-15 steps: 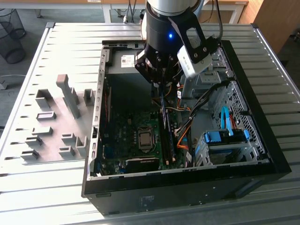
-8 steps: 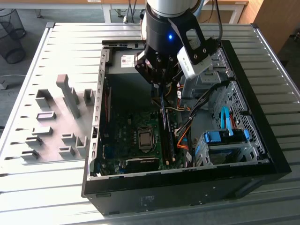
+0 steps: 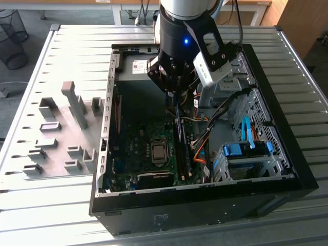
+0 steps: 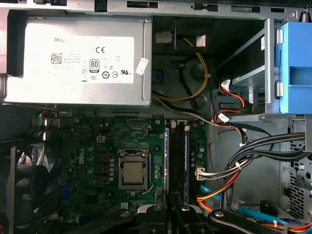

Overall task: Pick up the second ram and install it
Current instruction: 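Insert the second ram into the second slot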

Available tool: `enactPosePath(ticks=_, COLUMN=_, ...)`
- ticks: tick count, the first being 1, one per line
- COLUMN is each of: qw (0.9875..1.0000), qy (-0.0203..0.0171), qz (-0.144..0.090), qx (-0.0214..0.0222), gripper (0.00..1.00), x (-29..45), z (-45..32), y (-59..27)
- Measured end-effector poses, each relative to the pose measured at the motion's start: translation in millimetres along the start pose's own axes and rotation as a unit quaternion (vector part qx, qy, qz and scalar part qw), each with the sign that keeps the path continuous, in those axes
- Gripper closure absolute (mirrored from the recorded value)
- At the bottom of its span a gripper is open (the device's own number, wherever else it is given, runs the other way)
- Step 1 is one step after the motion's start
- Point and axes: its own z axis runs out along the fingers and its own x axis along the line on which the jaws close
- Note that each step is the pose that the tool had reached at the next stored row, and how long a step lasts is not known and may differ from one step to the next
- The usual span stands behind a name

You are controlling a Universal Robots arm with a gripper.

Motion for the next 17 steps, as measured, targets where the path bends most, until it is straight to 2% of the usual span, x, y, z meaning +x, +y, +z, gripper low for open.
enactPosePath(ticks=4, qw=1.0, qy=0.0003, qz=0.0, qx=-0.0002, gripper=0.86, x=-0.1, z=0.7, y=0.0)
enactPosePath(ticks=8, qw=1.0, qy=0.0022, qz=0.0, qx=0.0, gripper=0.86, x=-1.6, z=2.8, y=-0.1)
enactPosePath(ticks=13, qw=1.0, qy=0.007, qz=0.0, qx=0.0, gripper=0.86, x=-4.3, z=6.5, y=-0.2)
enactPosePath(ticks=17, qw=0.9999, qy=0.0138, qz=0.0, qx=0.0, gripper=0.86, x=-5.2, z=10.4, y=-0.3)
